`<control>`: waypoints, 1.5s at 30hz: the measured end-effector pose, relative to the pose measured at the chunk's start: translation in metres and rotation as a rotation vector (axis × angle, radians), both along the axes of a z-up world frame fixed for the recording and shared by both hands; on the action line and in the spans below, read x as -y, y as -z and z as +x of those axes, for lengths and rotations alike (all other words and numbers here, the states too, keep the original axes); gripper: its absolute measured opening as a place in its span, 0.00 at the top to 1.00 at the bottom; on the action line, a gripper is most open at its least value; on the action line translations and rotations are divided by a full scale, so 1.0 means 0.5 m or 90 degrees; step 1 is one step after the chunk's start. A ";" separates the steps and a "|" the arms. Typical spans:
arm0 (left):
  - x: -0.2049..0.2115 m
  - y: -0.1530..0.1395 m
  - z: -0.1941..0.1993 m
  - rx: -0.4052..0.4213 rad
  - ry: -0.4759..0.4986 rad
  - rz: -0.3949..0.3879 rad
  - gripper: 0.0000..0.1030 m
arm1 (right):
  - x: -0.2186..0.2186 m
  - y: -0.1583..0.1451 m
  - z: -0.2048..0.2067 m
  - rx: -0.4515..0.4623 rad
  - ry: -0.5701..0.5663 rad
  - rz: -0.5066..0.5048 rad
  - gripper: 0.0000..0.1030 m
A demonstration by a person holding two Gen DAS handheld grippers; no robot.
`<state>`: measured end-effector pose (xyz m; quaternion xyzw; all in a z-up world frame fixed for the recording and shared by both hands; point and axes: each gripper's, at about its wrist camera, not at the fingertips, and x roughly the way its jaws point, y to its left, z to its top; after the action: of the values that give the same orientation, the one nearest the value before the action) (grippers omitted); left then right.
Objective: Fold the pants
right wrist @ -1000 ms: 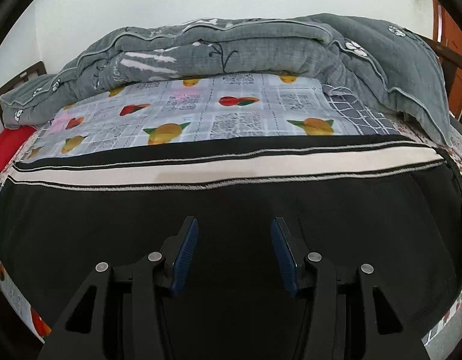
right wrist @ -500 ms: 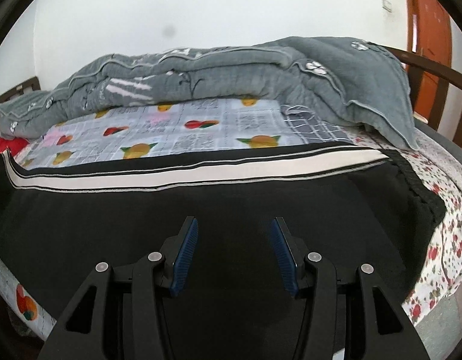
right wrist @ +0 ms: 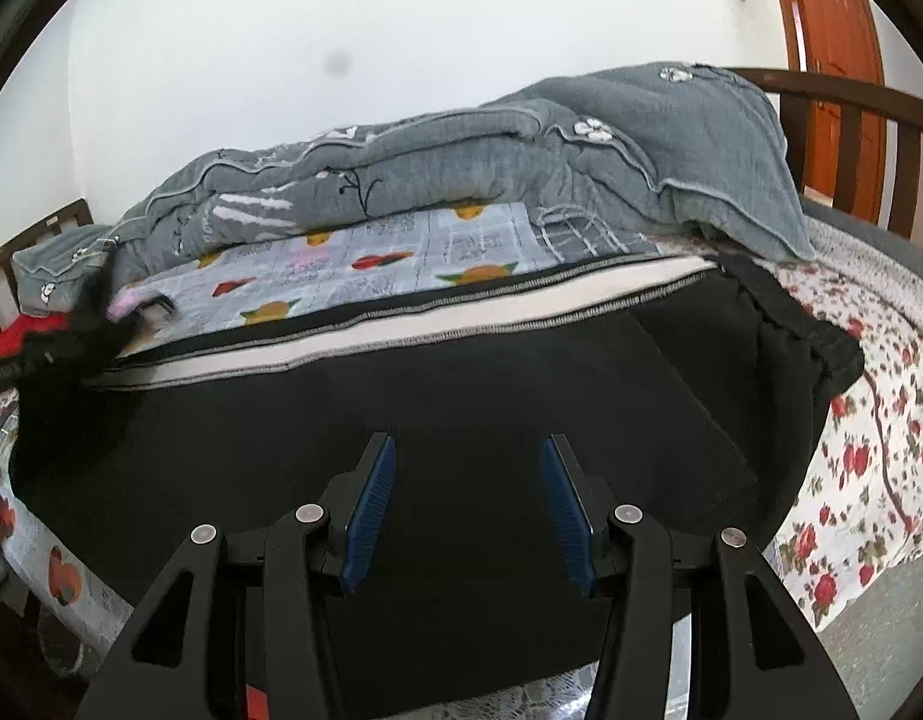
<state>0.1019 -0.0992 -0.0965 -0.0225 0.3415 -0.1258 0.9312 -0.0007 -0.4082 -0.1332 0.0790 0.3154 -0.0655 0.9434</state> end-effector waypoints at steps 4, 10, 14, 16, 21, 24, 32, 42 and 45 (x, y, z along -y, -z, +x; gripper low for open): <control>0.052 0.038 -0.033 -0.032 0.059 -0.023 0.78 | 0.002 0.015 -0.004 -0.007 -0.012 0.009 0.51; 0.124 0.063 -0.066 -0.052 0.129 0.000 0.78 | -0.008 0.037 0.006 -0.016 -0.038 0.027 0.51; 0.124 0.065 -0.067 -0.064 0.159 0.022 0.66 | -0.017 0.043 0.024 -0.019 -0.057 0.039 0.51; 0.108 0.052 -0.067 -0.060 0.186 -0.008 0.38 | -0.022 0.045 0.036 -0.022 -0.065 0.044 0.51; 0.043 -0.009 -0.069 0.000 0.155 -0.028 0.25 | -0.045 0.043 0.077 -0.031 -0.092 0.059 0.51; 0.017 -0.019 -0.055 0.014 0.108 0.009 0.25 | -0.071 0.031 0.098 -0.030 -0.118 0.073 0.51; -0.085 -0.024 -0.013 0.025 -0.028 0.011 0.25 | -0.202 -0.006 0.106 -0.006 -0.252 0.123 0.51; -0.189 -0.017 -0.027 0.028 -0.087 0.012 0.25 | -0.333 0.029 0.106 -0.022 -0.306 0.043 0.82; -0.234 -0.021 -0.036 0.036 -0.103 -0.003 0.25 | -0.283 0.006 0.065 0.020 -0.309 0.116 0.83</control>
<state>0.0838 0.0178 -0.0858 -0.0488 0.3120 -0.0519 0.9474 0.0320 -0.2665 -0.1362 0.0864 0.3153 0.1926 0.9252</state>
